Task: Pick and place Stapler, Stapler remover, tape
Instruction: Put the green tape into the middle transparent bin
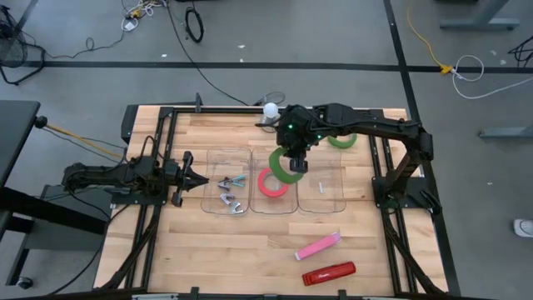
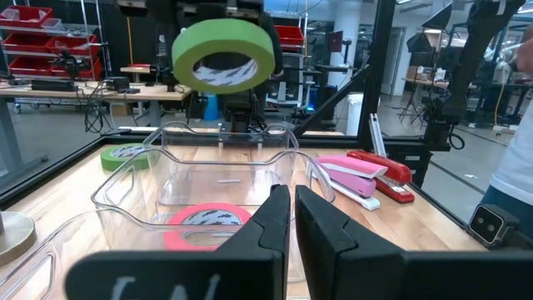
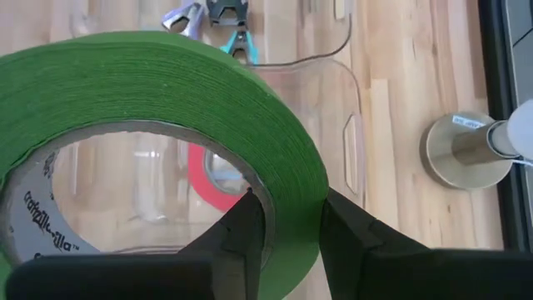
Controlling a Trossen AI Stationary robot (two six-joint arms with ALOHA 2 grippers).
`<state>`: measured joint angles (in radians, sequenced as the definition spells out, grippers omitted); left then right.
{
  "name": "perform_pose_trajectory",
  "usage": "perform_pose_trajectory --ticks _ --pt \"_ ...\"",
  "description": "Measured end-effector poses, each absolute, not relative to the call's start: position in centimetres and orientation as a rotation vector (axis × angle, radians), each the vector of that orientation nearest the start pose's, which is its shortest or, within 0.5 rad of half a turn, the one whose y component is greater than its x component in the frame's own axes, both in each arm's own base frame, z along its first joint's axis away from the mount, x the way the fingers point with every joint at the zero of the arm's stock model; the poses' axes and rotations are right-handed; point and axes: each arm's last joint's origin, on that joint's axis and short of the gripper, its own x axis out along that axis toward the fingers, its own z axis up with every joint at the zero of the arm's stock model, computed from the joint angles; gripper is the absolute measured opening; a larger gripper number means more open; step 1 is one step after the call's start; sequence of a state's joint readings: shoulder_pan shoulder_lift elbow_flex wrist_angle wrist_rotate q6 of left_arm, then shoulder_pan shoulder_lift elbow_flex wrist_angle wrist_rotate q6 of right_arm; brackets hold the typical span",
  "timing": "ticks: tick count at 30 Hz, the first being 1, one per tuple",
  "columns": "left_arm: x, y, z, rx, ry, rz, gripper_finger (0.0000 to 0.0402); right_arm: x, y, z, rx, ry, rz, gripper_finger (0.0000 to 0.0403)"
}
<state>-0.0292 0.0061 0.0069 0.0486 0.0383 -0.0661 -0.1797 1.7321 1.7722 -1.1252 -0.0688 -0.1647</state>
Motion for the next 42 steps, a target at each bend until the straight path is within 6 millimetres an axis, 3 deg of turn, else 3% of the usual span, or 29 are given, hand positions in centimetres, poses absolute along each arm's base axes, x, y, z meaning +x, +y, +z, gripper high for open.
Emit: perform_pose_trajectory --ticks 5,11,35,42 --pt "9.7 -0.4 17.0 -0.066 -0.047 -0.069 0.0025 34.4 -5.5 35.6 -0.008 1.077 -0.007 0.0093" --pt "9.7 -0.4 17.0 -0.066 -0.047 -0.069 0.0025 35.0 -5.5 34.9 -0.003 1.096 -0.005 0.0093" --pt "9.7 -0.4 17.0 -0.066 -0.046 -0.069 0.0025 40.3 -6.4 26.0 0.003 1.308 0.033 0.0093" --pt "9.7 -0.4 17.0 -0.066 -0.047 -0.069 0.0025 41.3 -6.6 24.1 -0.008 1.325 0.025 0.0093"
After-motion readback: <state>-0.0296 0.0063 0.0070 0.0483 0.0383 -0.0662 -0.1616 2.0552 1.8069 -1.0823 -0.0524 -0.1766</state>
